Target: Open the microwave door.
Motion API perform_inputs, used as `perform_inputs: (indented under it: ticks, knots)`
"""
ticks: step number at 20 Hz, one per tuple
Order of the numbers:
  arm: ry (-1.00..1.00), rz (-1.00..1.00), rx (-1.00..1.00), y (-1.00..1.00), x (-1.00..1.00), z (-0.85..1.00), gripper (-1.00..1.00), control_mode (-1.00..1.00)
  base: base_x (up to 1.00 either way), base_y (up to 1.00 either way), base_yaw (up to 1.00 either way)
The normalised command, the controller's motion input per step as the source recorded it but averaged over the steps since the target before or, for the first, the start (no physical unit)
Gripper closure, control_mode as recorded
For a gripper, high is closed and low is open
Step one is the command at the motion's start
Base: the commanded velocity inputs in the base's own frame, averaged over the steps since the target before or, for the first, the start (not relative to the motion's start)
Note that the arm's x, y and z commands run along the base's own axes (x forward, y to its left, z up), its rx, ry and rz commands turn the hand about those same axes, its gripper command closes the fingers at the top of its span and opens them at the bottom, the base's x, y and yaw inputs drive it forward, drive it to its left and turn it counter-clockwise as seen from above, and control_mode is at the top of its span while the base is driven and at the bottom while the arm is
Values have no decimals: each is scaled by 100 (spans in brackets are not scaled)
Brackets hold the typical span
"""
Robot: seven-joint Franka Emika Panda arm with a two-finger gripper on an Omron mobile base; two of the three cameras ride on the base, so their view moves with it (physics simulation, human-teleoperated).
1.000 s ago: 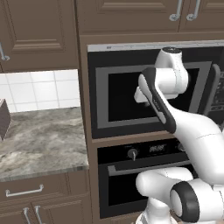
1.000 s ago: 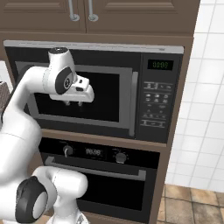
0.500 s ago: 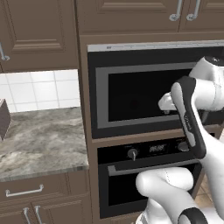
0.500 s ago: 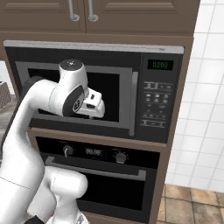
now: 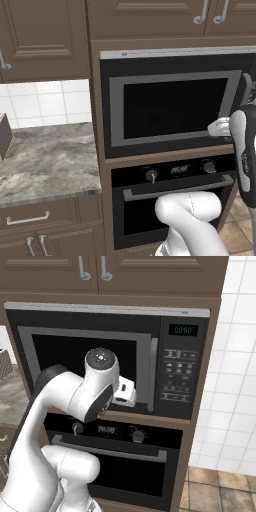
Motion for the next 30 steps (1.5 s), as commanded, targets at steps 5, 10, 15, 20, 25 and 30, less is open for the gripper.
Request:
perform_inputs:
  ticks: [5,10,15,20,25,30]
  knots:
    - [-42,0,0,-35,-49,0,-100,-100,0,0,0]
    - [-46,0,0,-53,-9,0,-100,-100,0,0,0]
    - [-28,0,0,-61,0,1,-100,-100,0,0,0]
    - [-23,0,0,-41,0,11,-100,-100,0,0,0]
    - [-27,0,0,-12,5,8,-100,-100,0,0,0]
    - [-12,0,0,0,31,0,-100,-100,0,0,0]
